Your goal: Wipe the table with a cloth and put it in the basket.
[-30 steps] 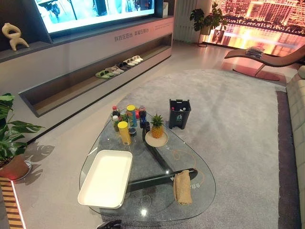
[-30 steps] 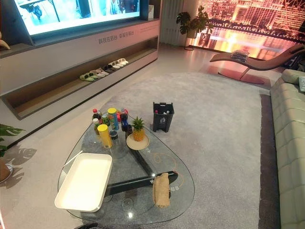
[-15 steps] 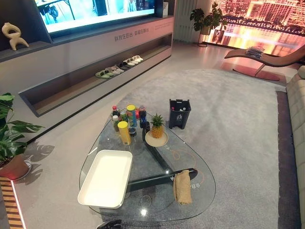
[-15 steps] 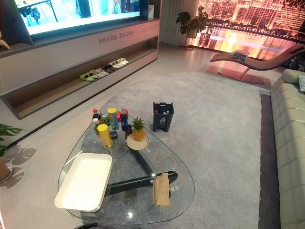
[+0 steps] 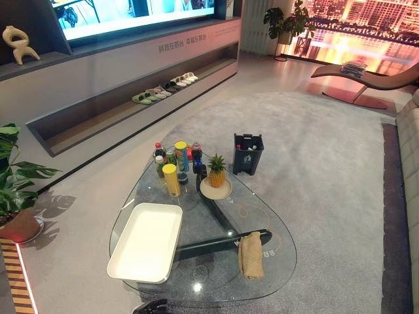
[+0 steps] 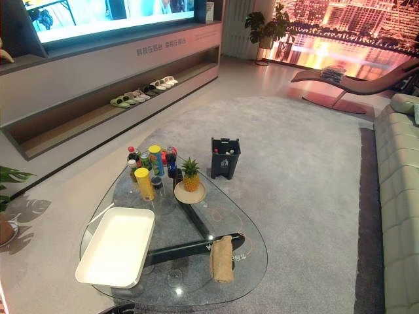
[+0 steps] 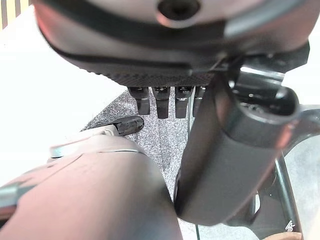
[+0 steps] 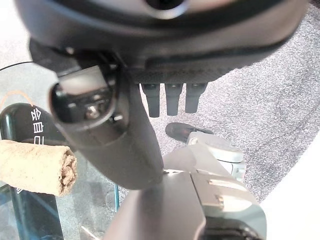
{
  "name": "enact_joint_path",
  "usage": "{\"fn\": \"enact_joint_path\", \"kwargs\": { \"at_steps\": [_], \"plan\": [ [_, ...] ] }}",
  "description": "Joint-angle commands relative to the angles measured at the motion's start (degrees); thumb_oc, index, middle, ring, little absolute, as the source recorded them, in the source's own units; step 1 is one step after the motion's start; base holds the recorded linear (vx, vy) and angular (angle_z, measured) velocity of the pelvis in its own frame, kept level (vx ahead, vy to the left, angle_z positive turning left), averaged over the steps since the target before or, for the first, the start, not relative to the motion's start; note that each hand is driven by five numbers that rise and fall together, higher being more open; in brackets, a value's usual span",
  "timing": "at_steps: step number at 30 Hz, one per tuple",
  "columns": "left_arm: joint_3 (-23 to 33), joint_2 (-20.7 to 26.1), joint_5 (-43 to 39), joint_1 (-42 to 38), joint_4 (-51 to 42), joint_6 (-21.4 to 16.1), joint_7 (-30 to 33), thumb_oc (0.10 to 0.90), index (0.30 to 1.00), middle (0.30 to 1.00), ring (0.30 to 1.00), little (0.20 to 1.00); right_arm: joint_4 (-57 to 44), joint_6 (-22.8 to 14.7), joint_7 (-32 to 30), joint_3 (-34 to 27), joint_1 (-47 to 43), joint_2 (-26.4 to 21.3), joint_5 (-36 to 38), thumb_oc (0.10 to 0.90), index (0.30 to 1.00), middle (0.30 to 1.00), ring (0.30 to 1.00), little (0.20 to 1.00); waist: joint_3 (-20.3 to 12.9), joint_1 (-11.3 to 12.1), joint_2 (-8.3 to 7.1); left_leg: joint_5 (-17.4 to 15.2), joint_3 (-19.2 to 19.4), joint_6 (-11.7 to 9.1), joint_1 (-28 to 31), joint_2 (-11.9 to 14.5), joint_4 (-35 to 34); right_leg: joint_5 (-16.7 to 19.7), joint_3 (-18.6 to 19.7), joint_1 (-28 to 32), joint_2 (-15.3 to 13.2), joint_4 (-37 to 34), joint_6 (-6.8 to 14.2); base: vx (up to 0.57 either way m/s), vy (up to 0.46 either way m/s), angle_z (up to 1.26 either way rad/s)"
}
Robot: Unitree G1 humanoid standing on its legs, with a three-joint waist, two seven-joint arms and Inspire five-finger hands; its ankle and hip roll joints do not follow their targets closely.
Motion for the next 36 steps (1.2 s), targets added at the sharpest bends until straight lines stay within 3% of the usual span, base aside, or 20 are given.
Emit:
{"fn": "enact_joint_path", "kwargs": {
  "at_steps": [1,36],
  "plan": [
    [-1.26,-1.71,1.14,-4.55,3.63,-1.08,-0.53,0.800,0.900,0.900,0.900,0.900,2.40,0.48,2.37,2.63,-4.06,1.79,-0.38,0.800,0.900,0.900,0.900,0.900,2.86,0.66,1.59,-1.61,-4.03,1.57,-0.54,0.13,0.40,-0.72,-0.36,0.45,-0.89,2.93,0.61,0.00,0.000,0.00],
    [-1.73,-1.79,1.01,-4.66,3.41,-0.97,-0.90,0.800,0.900,0.900,0.900,0.900,2.37,0.38,2.94,2.95,-4.24,1.76,-0.32,0.800,0.900,0.900,0.900,0.900,3.04,0.77,1.59,-1.69,-4.15,1.62,-0.52,-0.05,0.40,-0.79,-0.51,0.52,-0.80,2.90,0.54,0.00,0.000,0.00]
  ]
}}
